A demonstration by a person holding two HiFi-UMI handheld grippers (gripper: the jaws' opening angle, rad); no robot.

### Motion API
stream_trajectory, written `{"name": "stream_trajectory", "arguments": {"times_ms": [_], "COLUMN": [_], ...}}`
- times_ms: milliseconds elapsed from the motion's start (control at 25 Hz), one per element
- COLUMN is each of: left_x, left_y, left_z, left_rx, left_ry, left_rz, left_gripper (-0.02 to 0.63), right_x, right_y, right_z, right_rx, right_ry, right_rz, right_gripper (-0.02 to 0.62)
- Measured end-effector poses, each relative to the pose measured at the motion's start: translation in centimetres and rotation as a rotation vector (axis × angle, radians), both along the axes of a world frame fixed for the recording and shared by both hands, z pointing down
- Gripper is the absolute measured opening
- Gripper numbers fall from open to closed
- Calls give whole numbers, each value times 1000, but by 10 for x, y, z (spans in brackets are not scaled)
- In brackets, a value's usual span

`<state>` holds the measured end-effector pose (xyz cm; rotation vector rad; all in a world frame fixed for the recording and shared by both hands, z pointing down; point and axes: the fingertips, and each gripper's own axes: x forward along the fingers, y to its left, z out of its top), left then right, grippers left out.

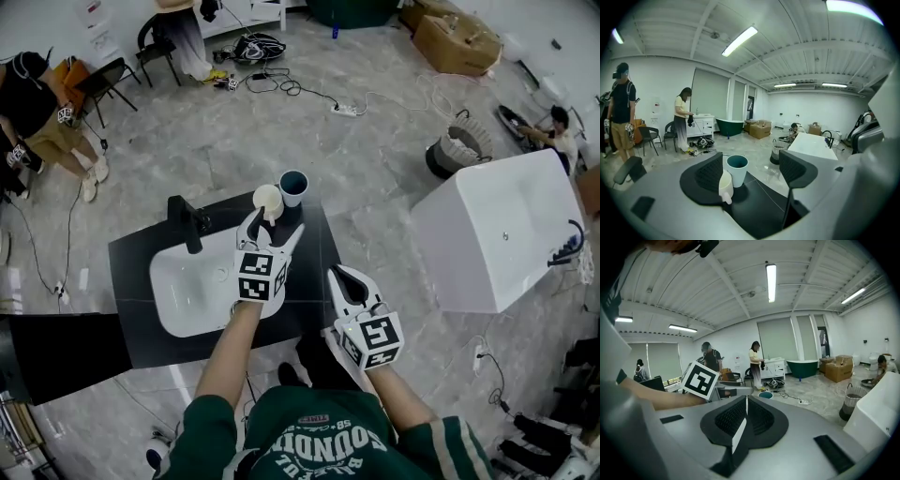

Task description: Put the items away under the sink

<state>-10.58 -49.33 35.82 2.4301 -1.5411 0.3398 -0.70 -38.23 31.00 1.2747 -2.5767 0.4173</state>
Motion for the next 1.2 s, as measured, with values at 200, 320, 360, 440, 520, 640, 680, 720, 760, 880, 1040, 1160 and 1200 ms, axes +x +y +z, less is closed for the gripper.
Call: {"name": "stream_trajectory", "arguments": {"times_ms": [200, 320, 360, 440, 520, 640, 680, 720, 760, 880, 1040, 1160, 1200], "left_x": [3, 5, 5, 8, 12, 20, 22, 24, 26, 29, 30, 29, 29], "left_y": [-45, -70, -78, -90, -100, -113, -118, -124, -130, -142, -150, -151, -151], "left_z": [21, 35, 41, 54, 65, 84, 91, 98, 104, 119, 131, 137, 138], "left_rx": [-36, -57, -67, -97, -125, -180, -199, -215, -227, -249, -289, -298, -299], "left_ry": [-31, -43, -53, -81, -111, -137, -146, -158, -171, -214, -251, -253, -254], "left_rz": [-13, -26, -29, -23, -7, 13, 16, 21, 25, 34, 45, 32, 28], "left_gripper": [405, 411, 419, 433, 445, 460, 462, 462, 462, 462, 462, 460, 460], "right_x": [0, 5, 7, 13, 19, 26, 27, 29, 32, 40, 50, 57, 59], "right_y": [-24, -37, -40, -46, -52, -61, -65, -68, -72, -78, -85, -86, -85], "right_z": [11, 17, 19, 24, 29, 34, 35, 38, 41, 50, 54, 59, 61], "right_rx": [-27, -42, -47, -61, -72, -89, -94, -98, -102, -111, -120, -131, -133], "right_ry": [3, 6, 6, 9, 11, 12, 12, 11, 12, 14, 14, 16, 17], "right_rz": [-5, -3, -1, 7, 14, 22, 24, 26, 29, 37, 49, 59, 61], "right_gripper": [43, 43, 43, 44, 43, 43, 43, 43, 43, 43, 43, 43, 43]}}
